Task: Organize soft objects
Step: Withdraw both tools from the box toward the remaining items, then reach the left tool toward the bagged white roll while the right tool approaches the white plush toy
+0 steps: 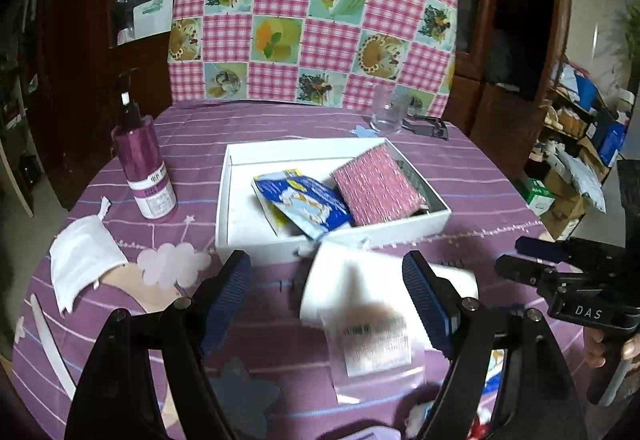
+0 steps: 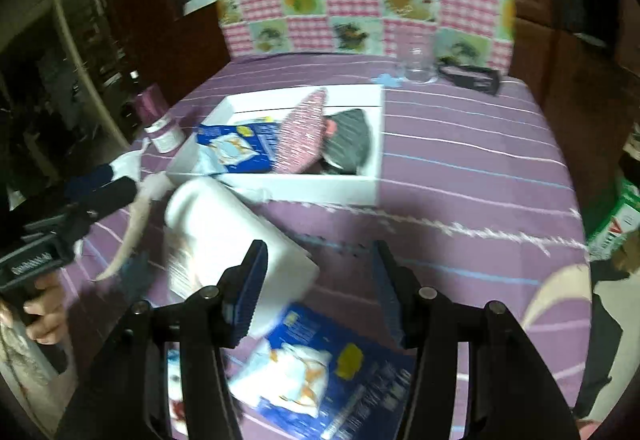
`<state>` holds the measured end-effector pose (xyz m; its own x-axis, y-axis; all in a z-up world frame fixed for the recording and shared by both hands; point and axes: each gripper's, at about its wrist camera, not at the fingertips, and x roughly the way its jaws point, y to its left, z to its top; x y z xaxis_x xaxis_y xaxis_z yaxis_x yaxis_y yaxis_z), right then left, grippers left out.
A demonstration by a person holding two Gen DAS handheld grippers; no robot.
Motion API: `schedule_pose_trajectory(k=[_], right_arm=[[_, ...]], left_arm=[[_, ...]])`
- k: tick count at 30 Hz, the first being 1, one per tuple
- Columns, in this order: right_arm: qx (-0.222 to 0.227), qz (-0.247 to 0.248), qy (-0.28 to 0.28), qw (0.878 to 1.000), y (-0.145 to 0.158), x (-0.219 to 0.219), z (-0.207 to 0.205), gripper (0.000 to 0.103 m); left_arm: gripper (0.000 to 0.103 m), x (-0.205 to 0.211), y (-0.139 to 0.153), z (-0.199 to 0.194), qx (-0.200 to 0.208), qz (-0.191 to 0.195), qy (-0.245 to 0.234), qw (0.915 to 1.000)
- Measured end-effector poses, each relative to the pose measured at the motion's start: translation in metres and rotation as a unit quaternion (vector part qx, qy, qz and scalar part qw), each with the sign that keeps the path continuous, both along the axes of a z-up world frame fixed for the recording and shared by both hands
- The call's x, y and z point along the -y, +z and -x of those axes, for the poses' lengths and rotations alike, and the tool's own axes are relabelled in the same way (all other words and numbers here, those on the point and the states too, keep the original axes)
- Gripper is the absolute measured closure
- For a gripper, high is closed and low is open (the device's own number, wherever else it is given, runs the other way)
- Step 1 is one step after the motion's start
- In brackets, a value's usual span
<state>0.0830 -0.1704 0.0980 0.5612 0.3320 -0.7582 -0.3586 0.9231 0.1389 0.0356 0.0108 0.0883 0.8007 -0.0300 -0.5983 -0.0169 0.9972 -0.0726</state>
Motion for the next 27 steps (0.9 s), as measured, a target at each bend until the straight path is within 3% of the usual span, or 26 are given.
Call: schedule_pose_trajectory(k=[6,9,13,24,27], right_arm=[[0.021,-0.022,-0.005,1.000,-0.012,0.012,0.021,0.049],[0.016,-0.022,-0.013,1.000,-0.024,0.010,0.025,0.049],[0.014,0.042,-0.019,0.999,-0.034,-0.005,0.026,0.049],[-0.049,0.056,0.011,0.997,-0.062,-0.014,0.025,0.048],[-0.043,0.060,0.017,0.997,-0.062,-0.016,0.029,0.038]], left_arm=[[0.024,0.008,-0.028,0.012,-0.009,-0.026,-0.008,0.9996],[0.024,-0.001,-0.039,0.015,-0.015,0.003,-0.013,0.9998],[0.024,-0.009,-0.044,0.016,-0.029,0.015,0.005,0.9994],[0.024,-0.018,-0.065,0.005,-0.107,0.053,0.008,0.9928],[0.024,-0.016,-0.068,0.005,-0.120,0.055,0.003,0.9913]])
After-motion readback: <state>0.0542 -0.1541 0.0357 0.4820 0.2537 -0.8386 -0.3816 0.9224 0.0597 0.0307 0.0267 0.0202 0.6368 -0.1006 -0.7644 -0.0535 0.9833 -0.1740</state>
